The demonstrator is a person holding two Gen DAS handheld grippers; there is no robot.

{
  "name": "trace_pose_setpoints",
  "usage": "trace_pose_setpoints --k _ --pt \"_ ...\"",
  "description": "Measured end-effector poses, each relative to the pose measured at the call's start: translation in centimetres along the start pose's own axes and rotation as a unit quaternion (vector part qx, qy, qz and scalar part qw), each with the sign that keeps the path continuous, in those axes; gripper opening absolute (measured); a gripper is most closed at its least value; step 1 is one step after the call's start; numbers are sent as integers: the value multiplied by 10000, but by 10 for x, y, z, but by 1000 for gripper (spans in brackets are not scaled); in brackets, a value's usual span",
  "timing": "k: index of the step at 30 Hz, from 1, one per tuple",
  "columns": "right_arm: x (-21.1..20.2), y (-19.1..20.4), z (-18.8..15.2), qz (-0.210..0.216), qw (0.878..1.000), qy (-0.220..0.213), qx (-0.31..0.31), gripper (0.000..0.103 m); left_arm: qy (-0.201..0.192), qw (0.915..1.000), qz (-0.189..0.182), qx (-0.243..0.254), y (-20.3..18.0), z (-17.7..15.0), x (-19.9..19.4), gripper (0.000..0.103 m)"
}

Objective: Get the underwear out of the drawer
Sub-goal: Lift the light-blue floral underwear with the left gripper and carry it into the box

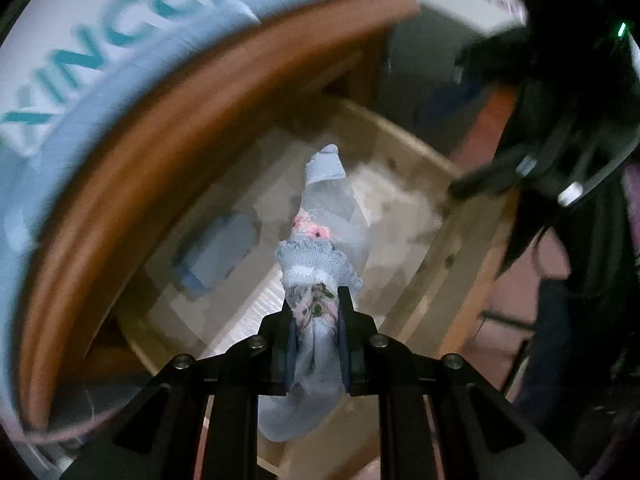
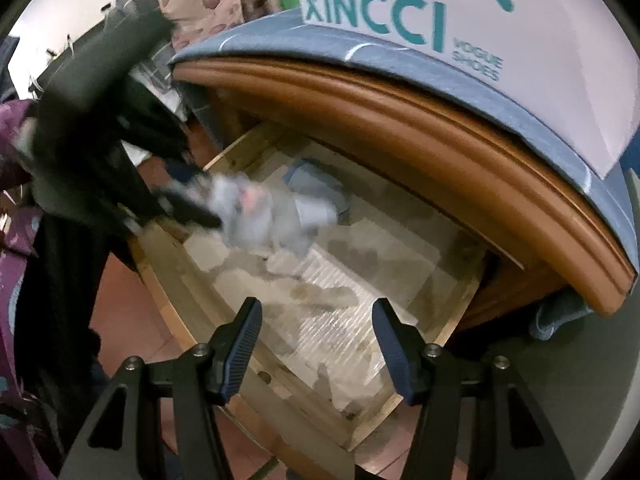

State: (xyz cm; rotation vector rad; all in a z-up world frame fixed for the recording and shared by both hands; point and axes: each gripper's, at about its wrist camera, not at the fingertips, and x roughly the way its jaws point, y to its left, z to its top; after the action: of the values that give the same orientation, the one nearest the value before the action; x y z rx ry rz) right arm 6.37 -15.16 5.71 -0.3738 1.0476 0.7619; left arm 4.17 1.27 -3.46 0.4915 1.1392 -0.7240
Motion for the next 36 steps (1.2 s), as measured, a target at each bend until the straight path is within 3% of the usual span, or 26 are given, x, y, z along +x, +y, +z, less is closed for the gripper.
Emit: trace_pose_setpoints --k 6,13,18,21,26,36 --pt "16 18 0 -383 9982 194 -424 59 -898 9938 11 -662 -6 -25 -71 15" --pt "52 46 5 -922 9859 616 -1256 59 -2031 9688 52 -1422 5 -63 -125 15" --pt "75 62 4 -1138 9745 828 -1747 59 -2385 9554 -50 -1738 15 -76 -141 15" --pt "82 58 2 -1169 9753 908 -1639 59 -2651 9452 -98 -1901 22 -75 -150 15" --pt "80 50 8 -1123 9803 885 -1359 59 -3162 9211 -339 -2244 37 -65 -180 15" --pt "78 49 6 -1102 9811 854 -1344 59 -3682 8982 -419 -2364 49 -15 -229 16"
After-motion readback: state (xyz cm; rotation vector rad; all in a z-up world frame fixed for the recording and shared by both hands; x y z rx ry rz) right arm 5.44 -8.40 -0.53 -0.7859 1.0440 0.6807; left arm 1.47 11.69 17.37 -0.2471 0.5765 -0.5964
